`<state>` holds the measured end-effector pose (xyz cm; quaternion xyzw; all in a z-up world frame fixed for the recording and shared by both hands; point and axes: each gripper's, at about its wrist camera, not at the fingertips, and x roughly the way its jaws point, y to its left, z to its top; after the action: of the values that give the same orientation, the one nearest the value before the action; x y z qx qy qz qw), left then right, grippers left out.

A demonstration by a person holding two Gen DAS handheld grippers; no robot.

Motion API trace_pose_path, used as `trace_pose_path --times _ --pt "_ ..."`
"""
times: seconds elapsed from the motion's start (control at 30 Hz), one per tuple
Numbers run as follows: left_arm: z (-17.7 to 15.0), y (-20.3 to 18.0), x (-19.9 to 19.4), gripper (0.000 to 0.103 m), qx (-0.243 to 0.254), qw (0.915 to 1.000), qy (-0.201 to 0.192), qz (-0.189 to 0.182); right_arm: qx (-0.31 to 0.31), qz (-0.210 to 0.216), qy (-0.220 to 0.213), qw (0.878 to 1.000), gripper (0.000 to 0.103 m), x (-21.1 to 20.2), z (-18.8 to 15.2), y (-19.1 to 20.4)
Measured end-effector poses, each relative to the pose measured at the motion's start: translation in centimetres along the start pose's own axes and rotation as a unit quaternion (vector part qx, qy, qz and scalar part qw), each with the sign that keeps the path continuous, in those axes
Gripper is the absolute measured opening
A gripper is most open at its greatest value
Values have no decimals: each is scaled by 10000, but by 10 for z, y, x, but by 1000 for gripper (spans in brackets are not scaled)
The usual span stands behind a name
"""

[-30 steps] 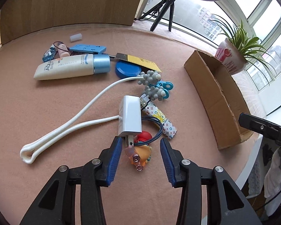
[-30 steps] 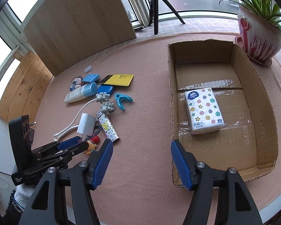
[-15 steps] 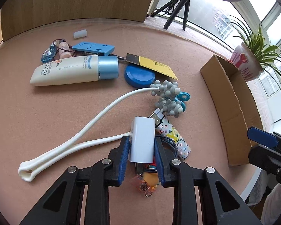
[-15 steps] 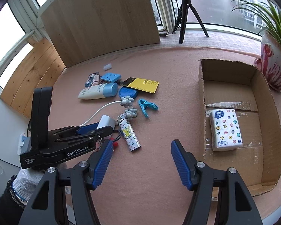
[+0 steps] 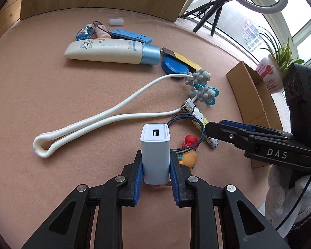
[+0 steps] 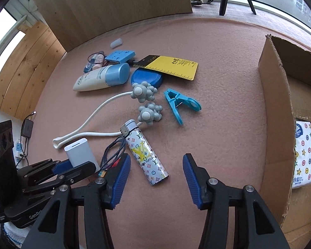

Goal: Organize objects
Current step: 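Lift the charger plug with the left gripper while the right gripper approaches the orange toy keychain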

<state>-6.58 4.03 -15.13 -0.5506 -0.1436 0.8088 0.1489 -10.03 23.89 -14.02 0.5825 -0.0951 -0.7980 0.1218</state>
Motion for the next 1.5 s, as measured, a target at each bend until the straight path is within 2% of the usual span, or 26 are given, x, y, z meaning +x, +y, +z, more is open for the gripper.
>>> trace_pose_path --times 0.1,0.23,0.27,0.33,0.47,0.57,0.67,0.73,0.8,0.9,1.07,1.27,1.37,1.43,1.5 --pt "-5 15 -4 30 -235 9995 79 -187 -83 75 85 9999 49 9 -1 8" --pt "-8 27 -14 49 -307 9995 -25 55 -248 -122 32 9996 45 13 -1 18" --pt "-8 30 -15 50 -310 9994 -47 119 -239 -89 36 9997 40 13 -2 18" --pt "-7 34 -19 51 -299 9992 -110 222 -201 -57 72 9998 29 12 -3 16" --pt "-6 41 -27 50 -374 9986 -192 318 -71 -179 94 9998 20 10 -9 9" --pt "-6 43 -35 51 -291 9980 -303 474 44 -223 84 9997 19 5 -16 3" --pt "-1 43 -42 51 -315 9988 -302 216 79 -355 52 9993 19 -1 -22 -1" --pt "1 35 -43 50 -134 9992 -296 221 151 -416 -39 9990 19 -8 -25 -2" --pt "2 29 -40 50 46 9990 -285 345 275 -147 -90 9995 26 -18 -29 -3" --pt "0 25 -33 50 156 9988 -169 427 342 406 -99 9985 26 -31 -33 2" --pt "-6 30 -24 50 178 9991 -85 385 249 1221 345 9916 26 -23 -41 29" --pt "-9 31 -24 50 205 9994 -58 289 472 1686 683 9822 26 12 -44 52" --pt "-10 30 -24 50 233 9994 -49 247 838 1871 760 9758 26 26 -43 50" --pt "-11 29 -23 50 263 9994 -33 224 1118 2010 760 9702 21 30 -42 47" --pt "-11 28 -22 50 289 9993 -28 220 1239 1959 719 9701 11 31 -41 45"
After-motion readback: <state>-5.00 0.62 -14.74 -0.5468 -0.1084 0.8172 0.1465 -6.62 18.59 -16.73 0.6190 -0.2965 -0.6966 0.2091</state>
